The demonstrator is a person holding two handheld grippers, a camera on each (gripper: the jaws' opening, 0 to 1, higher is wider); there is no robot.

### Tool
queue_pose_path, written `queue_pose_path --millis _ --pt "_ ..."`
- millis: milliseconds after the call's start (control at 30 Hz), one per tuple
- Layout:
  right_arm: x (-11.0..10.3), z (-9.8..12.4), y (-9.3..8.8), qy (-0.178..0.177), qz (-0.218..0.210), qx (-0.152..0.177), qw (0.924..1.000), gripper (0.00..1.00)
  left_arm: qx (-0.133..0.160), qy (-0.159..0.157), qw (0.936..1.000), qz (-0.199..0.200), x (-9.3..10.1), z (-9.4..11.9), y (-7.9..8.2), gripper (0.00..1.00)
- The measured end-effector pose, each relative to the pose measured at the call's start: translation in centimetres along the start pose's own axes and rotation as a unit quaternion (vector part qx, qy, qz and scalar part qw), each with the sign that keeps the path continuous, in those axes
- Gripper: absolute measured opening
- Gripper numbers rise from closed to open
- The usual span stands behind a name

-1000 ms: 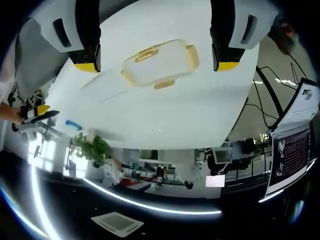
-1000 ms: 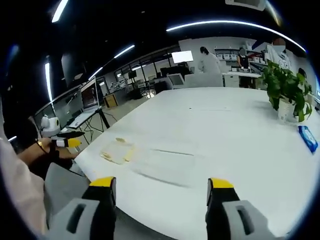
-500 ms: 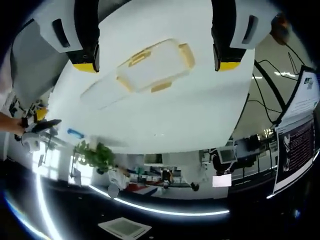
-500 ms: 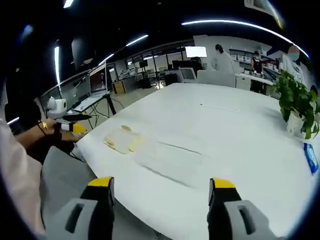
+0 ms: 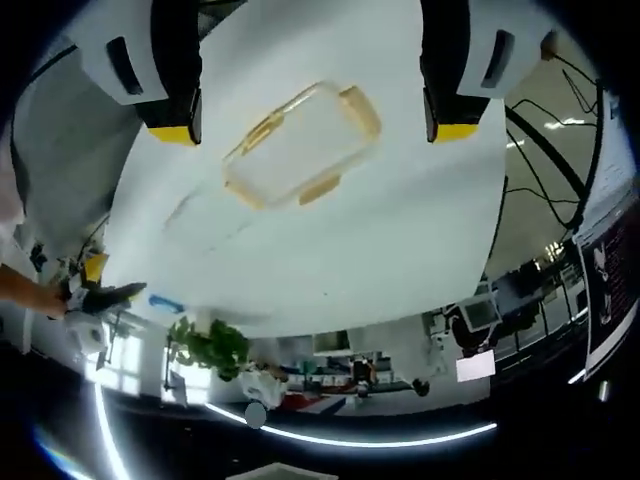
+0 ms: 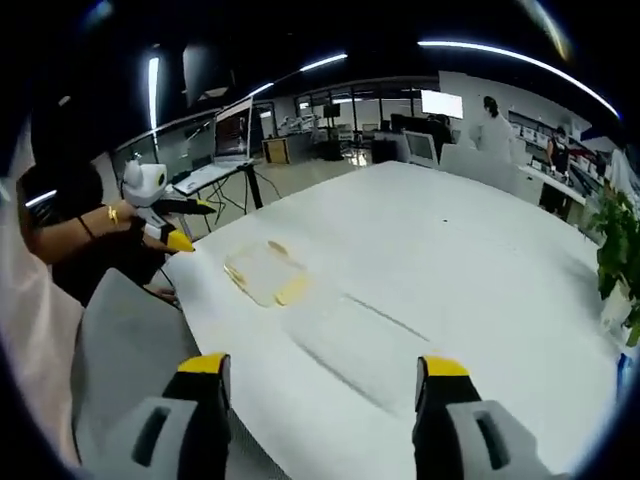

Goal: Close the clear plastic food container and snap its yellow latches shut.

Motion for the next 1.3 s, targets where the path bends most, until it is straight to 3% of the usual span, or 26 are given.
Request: queue_pose_path --millis 67,267,400,867,1033,1200,1300 --pt "0.0 -0.5 0.5 0.010 0.010 -0.001 0.9999 0.75 -0.011 -0.011 0.9996 -0.026 0.0 -0.3 0.1 0.91" --pt "-0.4 -2.6 1.7 0.041 0.037 -0.010 0.9984 0.73 -0.024 -0.040 0.9980 -0.043 -0.1 -1.2 0.1 0.90" --pt "-1.7 -3.8 2.2 0.091 0.070 -0.026 0.9930 0.72 -0.035 -0.085 0.9938 -0.063 0.4 -1.4 -0.1 0.86" --pt "-2.7 -7.3 2.6 0.157 0.110 -0.073 0.9786 0.72 -0.082 -0.127 0.9832 -0.102 -0.8 -2.7 -1.5 0.85" --pt "-2.7 -8.4 2.5 0.171 0.123 -0.086 0.9737 0.72 -0.116 -0.153 0.9725 -0.132 -1.0 -3.2 -2.7 0.85" --pt "-2.9 -10.1 2.1 0.186 0.152 -0.104 0.9651 0.69 -0.138 -0.164 0.9661 -0.144 -1.3 -3.7 -3.8 0.83" --pt "-3.2 -11.2 2.0 0.204 0.159 -0.113 0.9594 0.69 -0.148 -0.165 0.9669 -0.126 -1.6 -4.1 -4.5 0.82"
Point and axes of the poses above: the point that each gripper's makers call its tool centre point, and the gripper's own axes: z roughly backward along the fingers, x roughly to its right, y roughly out of its top, the point moved 2 cm from there along z, roughly backward along the fingers, and after that the axes turned 14 degrees about x, right-handed, at the moved point
